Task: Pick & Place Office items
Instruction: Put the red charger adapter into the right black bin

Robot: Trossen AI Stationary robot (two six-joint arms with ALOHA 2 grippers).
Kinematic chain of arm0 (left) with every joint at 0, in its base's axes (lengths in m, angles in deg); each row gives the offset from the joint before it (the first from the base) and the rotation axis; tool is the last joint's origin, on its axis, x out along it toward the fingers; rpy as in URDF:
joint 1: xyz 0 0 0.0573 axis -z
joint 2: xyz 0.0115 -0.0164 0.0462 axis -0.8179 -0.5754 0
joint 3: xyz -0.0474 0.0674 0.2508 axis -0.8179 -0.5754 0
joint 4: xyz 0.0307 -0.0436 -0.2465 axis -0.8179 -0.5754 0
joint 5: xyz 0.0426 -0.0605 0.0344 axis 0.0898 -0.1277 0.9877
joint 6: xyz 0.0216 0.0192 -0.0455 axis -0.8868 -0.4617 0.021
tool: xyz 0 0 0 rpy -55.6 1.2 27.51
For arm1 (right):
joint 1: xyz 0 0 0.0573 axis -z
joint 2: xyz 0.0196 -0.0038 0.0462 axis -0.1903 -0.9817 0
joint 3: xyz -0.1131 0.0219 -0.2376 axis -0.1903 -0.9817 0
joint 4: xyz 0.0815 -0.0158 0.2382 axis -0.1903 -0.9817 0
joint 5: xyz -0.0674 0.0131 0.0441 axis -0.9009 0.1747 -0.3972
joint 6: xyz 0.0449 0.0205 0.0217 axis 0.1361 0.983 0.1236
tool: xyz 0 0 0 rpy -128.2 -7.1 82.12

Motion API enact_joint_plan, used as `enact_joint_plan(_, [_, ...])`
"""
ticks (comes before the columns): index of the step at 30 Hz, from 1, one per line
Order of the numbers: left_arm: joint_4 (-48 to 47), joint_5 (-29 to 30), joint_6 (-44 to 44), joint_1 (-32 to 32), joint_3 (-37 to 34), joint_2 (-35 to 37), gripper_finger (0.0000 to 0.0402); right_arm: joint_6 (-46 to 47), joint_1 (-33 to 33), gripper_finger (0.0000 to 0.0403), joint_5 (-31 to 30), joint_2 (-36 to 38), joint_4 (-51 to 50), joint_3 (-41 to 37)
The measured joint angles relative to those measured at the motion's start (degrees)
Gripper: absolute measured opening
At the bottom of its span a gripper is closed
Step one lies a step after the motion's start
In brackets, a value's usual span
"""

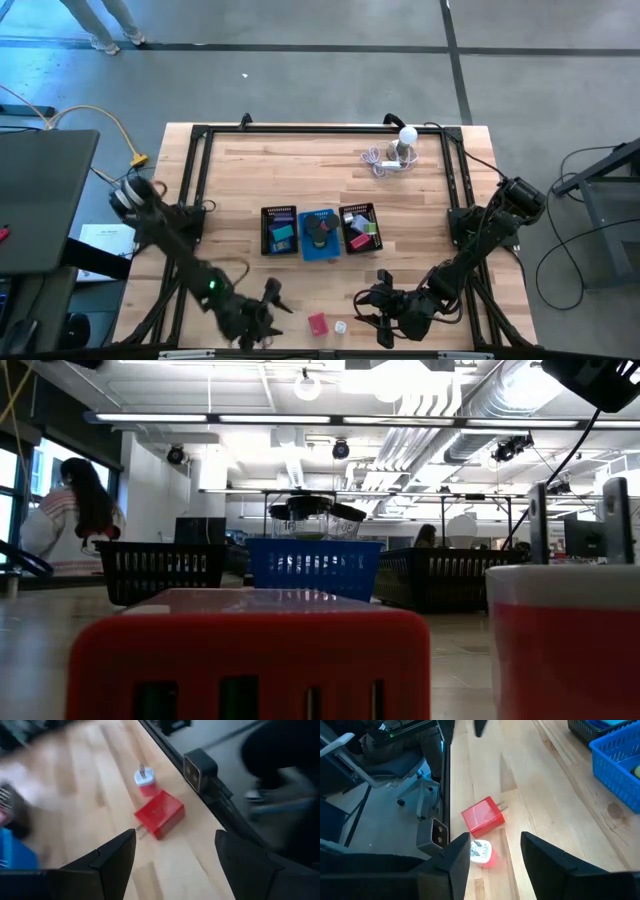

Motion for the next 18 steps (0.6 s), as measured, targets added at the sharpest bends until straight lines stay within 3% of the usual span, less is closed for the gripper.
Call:
enact_joint_plan(4, [-7.5,-13.2,-1.4,-6.1,1.1,3.0,0.0263,1.4,0.0,0.0164,0.0,0.0,0.1,0.0])
enact_joint_plan(11, [-17.1,-19.4,-11.9,-10.2,10.1,0.9,0.0263,3.2,0.0,0.0164,0.0,0.0,0.6,0.0])
enact_joint_plan(18, [-32.5,-20.6,-17.1,-10.3,24.8,-9.3,0.0263,4.6,-0.4,0.0164,0.0,0.0,1.4,0.0])
